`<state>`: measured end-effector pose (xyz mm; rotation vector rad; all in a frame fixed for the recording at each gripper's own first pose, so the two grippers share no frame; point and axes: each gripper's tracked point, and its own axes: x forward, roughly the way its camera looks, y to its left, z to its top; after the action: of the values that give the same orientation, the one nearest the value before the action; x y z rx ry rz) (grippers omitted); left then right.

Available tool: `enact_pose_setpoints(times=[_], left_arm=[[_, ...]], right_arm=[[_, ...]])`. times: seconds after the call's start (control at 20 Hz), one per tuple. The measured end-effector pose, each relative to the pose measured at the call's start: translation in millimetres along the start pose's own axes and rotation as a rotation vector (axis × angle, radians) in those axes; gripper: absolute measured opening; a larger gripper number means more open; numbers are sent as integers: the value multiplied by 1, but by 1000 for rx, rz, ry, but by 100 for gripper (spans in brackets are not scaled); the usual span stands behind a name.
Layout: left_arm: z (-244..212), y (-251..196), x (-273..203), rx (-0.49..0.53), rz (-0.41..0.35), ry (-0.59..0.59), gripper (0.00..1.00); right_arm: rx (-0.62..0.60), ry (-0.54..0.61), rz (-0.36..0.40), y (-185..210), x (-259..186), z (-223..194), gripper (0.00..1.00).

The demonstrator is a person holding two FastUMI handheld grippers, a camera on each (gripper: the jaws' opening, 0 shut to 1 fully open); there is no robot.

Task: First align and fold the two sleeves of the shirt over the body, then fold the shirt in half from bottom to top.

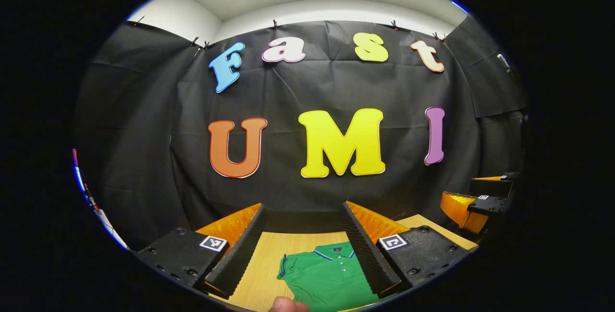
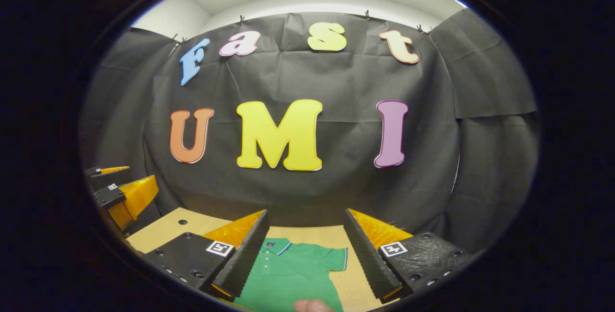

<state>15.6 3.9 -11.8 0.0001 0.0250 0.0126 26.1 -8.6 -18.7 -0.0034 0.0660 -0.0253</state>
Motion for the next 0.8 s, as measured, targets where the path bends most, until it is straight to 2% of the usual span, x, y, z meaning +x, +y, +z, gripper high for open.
enact_pose_setpoints(times=[0.1, 0.45, 0.8], left_arm=[[-3, 1, 2, -3, 2, 9, 99], [-14, 1, 5, 0, 15, 38, 99], [-28, -5, 10, 15, 28, 82, 99]], right_arm=[[6, 23, 5, -1, 3, -7, 94], [-7, 103, 11, -20, 28, -35, 96], [-21, 273, -8, -70, 81, -110, 95]])
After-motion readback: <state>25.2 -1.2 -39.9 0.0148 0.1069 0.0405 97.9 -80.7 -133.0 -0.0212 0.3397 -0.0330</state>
